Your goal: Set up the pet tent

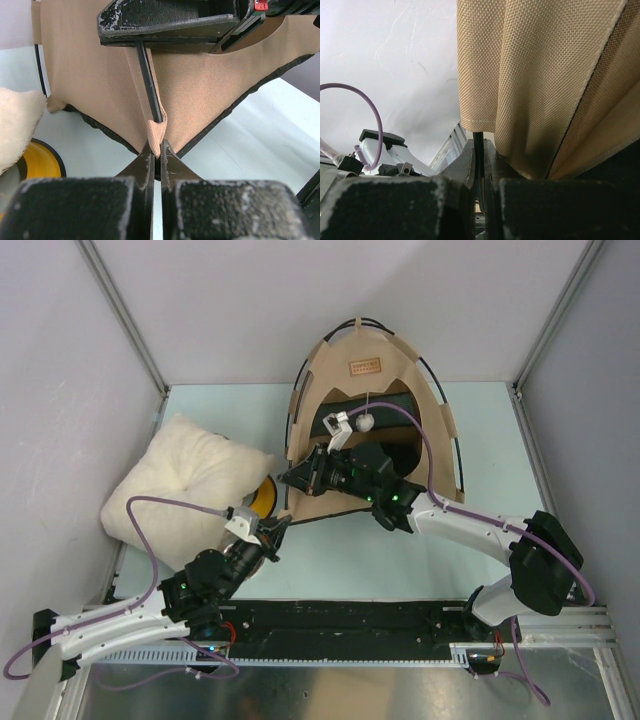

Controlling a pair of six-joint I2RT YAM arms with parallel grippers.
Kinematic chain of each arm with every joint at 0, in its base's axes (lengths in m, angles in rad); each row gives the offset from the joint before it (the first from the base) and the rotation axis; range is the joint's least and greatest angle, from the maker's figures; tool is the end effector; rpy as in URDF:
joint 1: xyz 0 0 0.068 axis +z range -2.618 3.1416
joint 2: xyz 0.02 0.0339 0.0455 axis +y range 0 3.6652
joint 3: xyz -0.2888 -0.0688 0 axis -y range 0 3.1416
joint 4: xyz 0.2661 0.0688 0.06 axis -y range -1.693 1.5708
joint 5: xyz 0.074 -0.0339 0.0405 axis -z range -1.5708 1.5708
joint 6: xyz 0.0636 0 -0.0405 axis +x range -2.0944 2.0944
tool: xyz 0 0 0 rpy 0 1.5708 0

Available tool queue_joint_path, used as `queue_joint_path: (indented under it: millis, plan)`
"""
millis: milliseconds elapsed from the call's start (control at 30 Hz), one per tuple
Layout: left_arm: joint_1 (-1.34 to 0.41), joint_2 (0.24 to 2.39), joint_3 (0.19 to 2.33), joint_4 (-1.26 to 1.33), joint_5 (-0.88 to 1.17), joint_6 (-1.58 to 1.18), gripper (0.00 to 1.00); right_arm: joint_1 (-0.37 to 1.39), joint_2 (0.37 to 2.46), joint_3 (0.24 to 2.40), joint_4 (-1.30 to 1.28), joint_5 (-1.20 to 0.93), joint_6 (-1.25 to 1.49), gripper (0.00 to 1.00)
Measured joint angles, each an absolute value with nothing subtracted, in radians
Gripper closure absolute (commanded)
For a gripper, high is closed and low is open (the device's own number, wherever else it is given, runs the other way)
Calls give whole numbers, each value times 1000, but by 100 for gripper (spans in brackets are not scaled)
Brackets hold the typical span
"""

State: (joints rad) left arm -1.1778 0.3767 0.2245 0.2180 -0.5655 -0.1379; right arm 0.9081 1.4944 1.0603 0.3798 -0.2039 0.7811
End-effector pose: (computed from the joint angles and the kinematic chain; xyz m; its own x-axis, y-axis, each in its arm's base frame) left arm 0.0893 -0.1264 0.2471 -0.0541 -0.1725 -0.9835 0.5732 0.8011 -0.1721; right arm 0.2364 0.3238 0.3366 -0.6548 0.2816 -0.7014 -0.6131 0.3448 0.7108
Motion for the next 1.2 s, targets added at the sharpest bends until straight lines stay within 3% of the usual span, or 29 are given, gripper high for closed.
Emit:
queue_joint_path:
  millis: [1200]
  plan:
    - [-1180,389,215,223,-566,-144,100,899,1475,1026,390,-213,776,100]
